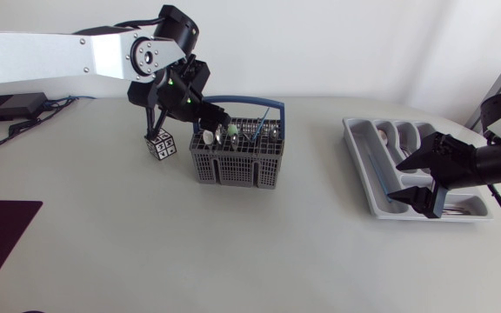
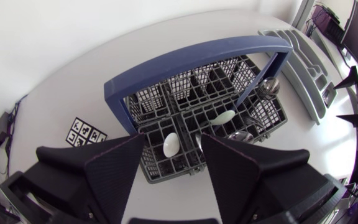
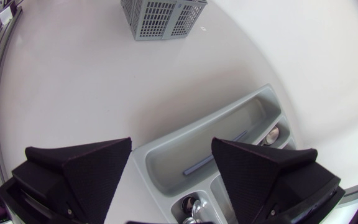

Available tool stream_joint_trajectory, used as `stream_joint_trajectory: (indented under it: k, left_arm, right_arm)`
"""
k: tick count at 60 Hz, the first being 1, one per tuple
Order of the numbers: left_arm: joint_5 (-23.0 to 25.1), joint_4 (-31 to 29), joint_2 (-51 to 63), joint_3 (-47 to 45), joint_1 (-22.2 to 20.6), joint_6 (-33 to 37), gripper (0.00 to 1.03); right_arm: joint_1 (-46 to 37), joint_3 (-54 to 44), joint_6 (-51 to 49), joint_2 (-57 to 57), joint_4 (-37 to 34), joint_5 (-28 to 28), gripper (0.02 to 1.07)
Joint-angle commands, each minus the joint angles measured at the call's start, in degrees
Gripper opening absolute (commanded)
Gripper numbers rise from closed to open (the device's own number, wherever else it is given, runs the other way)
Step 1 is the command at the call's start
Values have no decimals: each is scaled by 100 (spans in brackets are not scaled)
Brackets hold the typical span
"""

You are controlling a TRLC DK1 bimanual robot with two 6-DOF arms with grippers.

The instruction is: Transfer all utensils from the basket to the drawer tray.

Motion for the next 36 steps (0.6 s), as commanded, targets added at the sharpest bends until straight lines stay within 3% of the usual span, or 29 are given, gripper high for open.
stream_joint_trajectory:
  k: [1, 4, 21, 36]
  left_arm:
    - [336, -76, 240, 76, 122, -331, 58]
    - [600, -93, 319, 138, 202, -419, 51]
    - [1364, -313, 661, 445, 263, -648, 38]
    - [1479, -304, 653, 472, 369, -674, 28]
  right_arm:
    - [39, -203, 90, 60, 65, -78, 95]
    - [39, -238, 81, 69, 144, -78, 95]
    - [47, -379, 90, 95, 302, -78, 95]
    - [100, -528, 99, 51, 364, -78, 95]
